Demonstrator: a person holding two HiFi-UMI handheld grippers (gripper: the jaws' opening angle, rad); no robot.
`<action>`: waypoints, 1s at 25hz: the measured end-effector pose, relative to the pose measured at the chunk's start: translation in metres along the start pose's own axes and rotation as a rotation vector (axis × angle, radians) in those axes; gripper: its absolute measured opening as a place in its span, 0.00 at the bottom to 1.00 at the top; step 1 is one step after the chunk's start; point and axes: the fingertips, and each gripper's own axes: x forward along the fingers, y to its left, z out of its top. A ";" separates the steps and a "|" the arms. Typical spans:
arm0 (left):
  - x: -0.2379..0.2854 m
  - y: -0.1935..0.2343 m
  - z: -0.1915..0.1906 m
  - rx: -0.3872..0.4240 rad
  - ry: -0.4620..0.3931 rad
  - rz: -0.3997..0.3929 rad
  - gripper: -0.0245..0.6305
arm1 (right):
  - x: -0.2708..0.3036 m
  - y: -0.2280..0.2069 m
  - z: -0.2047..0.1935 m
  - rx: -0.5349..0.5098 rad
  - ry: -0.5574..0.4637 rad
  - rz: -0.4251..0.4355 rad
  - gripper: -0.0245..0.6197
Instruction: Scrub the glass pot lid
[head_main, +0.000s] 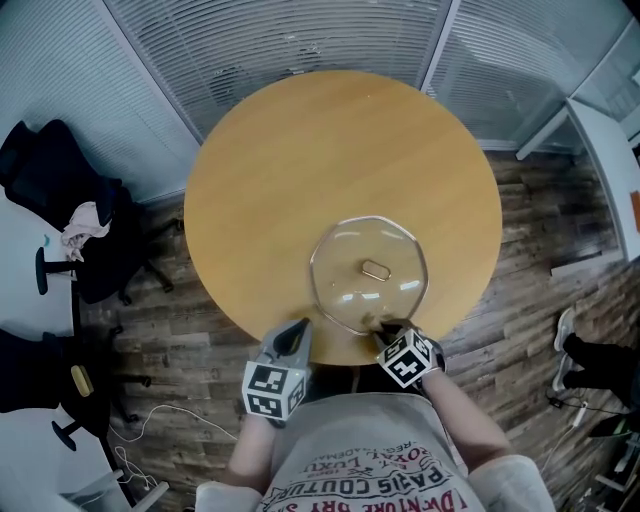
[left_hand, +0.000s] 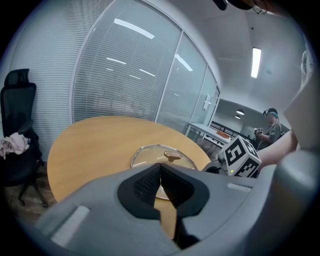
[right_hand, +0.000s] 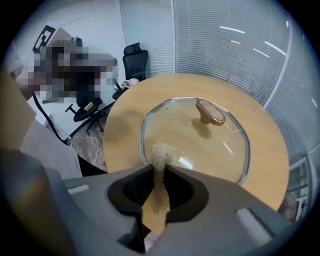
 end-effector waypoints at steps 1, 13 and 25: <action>-0.002 0.001 0.001 -0.002 -0.005 0.005 0.05 | 0.001 0.005 0.002 -0.007 0.000 0.014 0.14; -0.009 0.017 0.023 -0.042 -0.047 0.117 0.05 | -0.024 -0.009 0.064 -0.091 -0.103 0.153 0.14; -0.010 0.021 0.043 -0.119 -0.086 0.263 0.05 | -0.041 -0.103 0.157 -0.202 -0.233 0.061 0.14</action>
